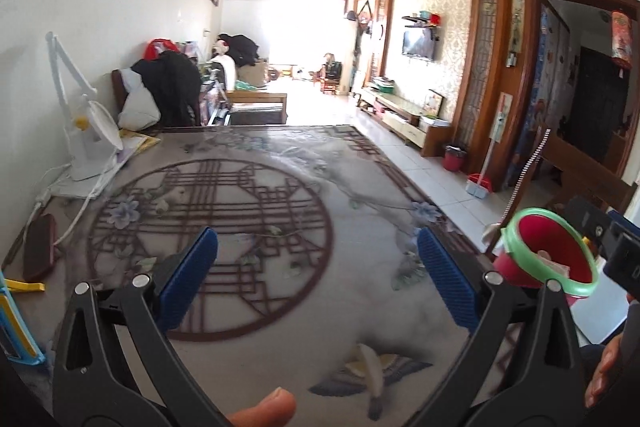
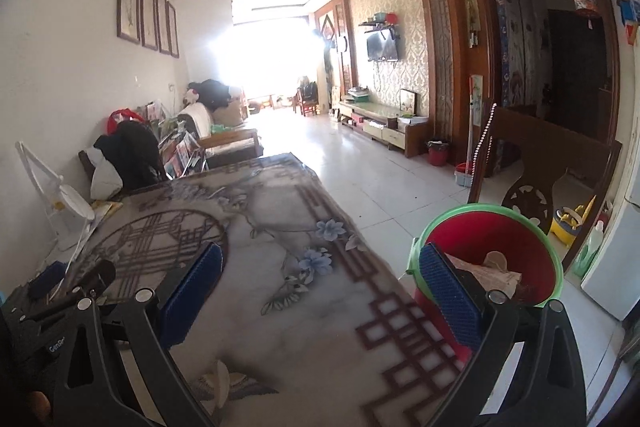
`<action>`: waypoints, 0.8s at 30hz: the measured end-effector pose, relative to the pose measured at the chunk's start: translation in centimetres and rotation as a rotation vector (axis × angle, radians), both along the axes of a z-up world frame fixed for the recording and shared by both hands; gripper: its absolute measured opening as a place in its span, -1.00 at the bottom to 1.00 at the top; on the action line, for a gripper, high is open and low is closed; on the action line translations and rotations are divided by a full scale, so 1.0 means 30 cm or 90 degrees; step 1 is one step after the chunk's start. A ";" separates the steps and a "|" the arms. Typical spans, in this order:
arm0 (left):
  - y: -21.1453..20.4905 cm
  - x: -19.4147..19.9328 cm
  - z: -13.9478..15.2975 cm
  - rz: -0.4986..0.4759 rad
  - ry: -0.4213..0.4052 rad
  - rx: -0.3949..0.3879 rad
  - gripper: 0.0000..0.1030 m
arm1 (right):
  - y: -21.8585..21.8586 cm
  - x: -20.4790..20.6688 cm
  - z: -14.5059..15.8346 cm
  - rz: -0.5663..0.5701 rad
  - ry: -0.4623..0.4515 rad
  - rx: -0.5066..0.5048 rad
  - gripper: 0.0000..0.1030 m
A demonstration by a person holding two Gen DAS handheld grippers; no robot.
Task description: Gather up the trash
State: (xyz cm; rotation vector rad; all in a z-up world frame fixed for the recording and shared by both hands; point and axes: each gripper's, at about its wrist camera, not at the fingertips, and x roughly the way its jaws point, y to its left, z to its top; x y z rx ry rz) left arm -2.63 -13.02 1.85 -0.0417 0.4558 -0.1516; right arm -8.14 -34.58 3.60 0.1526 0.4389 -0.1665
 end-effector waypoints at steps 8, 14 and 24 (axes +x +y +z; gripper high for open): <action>0.100 -0.023 -0.005 0.068 -0.030 0.000 0.90 | 0.135 -0.048 0.012 0.040 -0.072 -0.040 0.86; 0.115 -0.031 0.004 0.063 -0.010 -0.058 0.90 | 0.176 -0.022 -0.029 0.078 -0.028 -0.034 0.86; 0.157 -0.012 -0.021 0.064 0.035 -0.098 0.90 | 0.175 -0.032 -0.044 0.067 0.003 -0.030 0.86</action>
